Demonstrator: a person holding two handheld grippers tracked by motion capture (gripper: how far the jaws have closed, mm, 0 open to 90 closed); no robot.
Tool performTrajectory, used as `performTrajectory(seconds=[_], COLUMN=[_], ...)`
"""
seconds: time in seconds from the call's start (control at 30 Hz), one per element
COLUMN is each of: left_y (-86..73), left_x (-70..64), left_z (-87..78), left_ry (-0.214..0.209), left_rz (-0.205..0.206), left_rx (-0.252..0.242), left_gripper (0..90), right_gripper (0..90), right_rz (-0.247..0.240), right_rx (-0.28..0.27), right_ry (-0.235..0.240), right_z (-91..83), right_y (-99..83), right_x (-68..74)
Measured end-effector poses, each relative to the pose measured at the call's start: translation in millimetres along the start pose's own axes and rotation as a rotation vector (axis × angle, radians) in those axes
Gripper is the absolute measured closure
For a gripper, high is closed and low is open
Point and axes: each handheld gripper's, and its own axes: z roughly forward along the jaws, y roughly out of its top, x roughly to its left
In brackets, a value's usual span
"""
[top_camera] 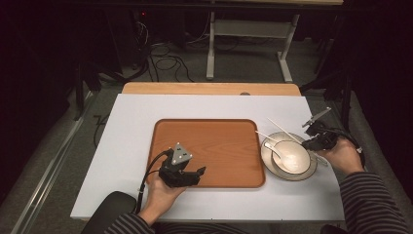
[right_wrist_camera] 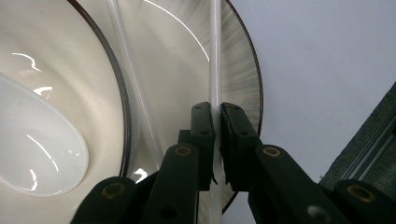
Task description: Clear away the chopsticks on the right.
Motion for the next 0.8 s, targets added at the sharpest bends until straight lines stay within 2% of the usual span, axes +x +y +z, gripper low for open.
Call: performTrajectory(seconds=[0.17,0.3,0.57,0.67,0.8], left_y=[0.0,0.1,0.6,0.9,1.2], left_x=[0.1,0.2,1.2,1.7,2.0], left_z=[-0.1,0.6,-0.9,-1.1,-1.0], left_ry=[0.0,-0.002,-0.003,-0.003,-0.006], left_rz=[0.0,-0.003,-0.001,-0.001,-0.001], left_rx=[0.001,0.0,-0.003,-0.003,-0.003], left_gripper=[35.5,35.5,35.5,35.5,35.5], right_gripper=[86.0,86.1,86.2,86.2,86.2], right_rz=[-0.007,0.006,0.036,0.033,0.034], right_rx=[-0.012,-0.033,-0.104,-0.123,-0.173], right_ry=[-0.005,-0.002,-0.026,-0.033,-0.04], right_z=[-0.5,-2.5,-26.6,-34.6,-56.0], right_y=[-2.1,-4.5,-9.8,-10.1,-10.7], right_x=[0.5,-0.7,-2.3,1.0,11.3])
